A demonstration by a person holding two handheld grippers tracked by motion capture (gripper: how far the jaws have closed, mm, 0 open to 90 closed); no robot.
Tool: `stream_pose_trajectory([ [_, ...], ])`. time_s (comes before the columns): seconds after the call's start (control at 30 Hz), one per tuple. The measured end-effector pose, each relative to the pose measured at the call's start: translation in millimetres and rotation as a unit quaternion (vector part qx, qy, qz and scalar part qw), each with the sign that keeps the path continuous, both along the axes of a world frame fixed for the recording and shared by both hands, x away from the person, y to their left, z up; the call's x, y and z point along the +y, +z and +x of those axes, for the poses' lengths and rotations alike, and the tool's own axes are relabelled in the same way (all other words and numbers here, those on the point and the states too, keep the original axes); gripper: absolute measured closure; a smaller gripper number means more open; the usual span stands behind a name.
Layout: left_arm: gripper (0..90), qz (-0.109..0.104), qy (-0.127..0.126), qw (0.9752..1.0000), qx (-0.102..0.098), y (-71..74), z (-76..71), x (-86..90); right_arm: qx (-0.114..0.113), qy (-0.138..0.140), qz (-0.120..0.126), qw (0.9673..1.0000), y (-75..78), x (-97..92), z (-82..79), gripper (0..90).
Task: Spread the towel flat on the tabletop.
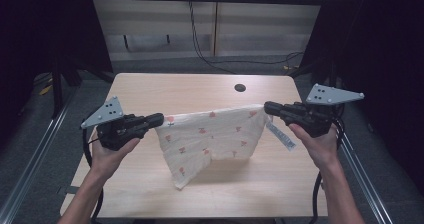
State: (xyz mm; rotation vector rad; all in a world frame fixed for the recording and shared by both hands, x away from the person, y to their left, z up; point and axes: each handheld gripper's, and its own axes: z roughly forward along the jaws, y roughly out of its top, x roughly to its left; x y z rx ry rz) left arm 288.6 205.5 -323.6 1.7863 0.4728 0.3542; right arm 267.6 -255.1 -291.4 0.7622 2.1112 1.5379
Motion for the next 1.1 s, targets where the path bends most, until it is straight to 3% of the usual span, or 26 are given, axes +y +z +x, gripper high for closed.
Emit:
stream_pose_trajectory([
  [0.2, 86.7, -0.010, -0.011, 0.9998, -0.010, 9.1, -17.5, 8.1, -0.014, 0.021, -0.001, 0.9997, 10.2, 1.3, -25.9, 87.7],
  [0.27, 86.7, -0.009, -0.008, 0.9999, -0.002, 10.1, -25.1, 9.1, -0.017, 0.032, 0.006, 0.9993, 13.3, 0.3, -35.0, 87.7],
  [0.33, 86.7, 0.003, -0.011, 0.9999, -0.006, 11.9, -33.8, 8.8, -0.019, 0.036, 0.006, 0.9991, 15.5, 0.6, -43.4, 87.7],
  [0.5, 86.7, -0.013, -0.016, 0.9998, 0.001, 14.5, -40.6, 11.9, -0.022, 0.045, 0.002, 0.9987, 16.7, 0.8, -58.2, 87.7],
  [0.63, 86.7, 0.004, -0.011, 0.9999, 0.002, 7.8, -33.9, 5.2, -0.013, 0.037, 0.001, 0.9992, 8.9, -2.9, -55.7, 87.6],
  [0.83, 86.7, 0.024, -0.008, 0.9985, 0.048, -21.8, -7.4, -2.8, 0.024, 0.024, -0.013, 0.9993, -18.4, -5.8, -39.9, 87.6],
  [1.1, 86.6, 0.045, 0.000, 0.9970, 0.063, -38.4, 9.4, -13.0, 0.054, 0.011, -0.008, 0.9985, -40.9, -11.4, -17.7, 87.6],
])
